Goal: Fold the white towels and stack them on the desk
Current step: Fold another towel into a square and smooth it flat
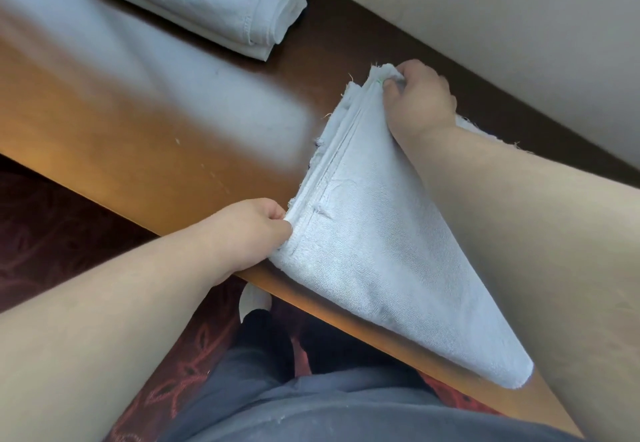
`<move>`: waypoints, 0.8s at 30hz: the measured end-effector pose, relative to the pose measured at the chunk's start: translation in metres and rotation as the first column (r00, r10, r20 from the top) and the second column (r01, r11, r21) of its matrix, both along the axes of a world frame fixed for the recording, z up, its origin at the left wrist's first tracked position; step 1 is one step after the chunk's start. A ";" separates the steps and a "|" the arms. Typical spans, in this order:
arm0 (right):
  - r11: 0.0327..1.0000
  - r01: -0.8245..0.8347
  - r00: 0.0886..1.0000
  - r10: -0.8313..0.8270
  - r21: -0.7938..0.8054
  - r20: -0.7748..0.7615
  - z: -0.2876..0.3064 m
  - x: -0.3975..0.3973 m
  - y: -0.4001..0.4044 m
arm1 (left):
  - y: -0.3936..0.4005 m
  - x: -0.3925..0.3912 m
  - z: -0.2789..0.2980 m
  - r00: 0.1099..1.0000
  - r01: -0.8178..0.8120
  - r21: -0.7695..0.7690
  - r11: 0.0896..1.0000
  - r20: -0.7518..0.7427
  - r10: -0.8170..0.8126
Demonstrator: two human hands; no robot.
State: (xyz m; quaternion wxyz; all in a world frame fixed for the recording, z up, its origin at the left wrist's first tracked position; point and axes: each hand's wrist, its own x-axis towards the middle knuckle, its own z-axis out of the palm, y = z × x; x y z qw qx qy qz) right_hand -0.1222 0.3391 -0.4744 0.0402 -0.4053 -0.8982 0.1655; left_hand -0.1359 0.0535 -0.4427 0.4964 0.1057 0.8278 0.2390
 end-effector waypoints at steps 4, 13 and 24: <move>0.999 -0.032 0.999 0.032 0.029 0.011 -0.005 0.000 0.001 | 0.008 0.002 -0.002 0.977 0.156 -0.115 0.981 -0.129 -0.170; 1.000 0.019 0.977 -0.022 -0.017 -0.213 0.032 0.083 -0.047 | 0.022 0.012 0.003 0.846 0.268 -0.081 0.960 -0.456 -0.275; 0.726 0.575 0.767 -0.639 -0.378 -0.060 0.020 0.287 0.010 | 0.045 0.020 -0.005 0.808 0.292 0.053 0.955 -0.548 -0.216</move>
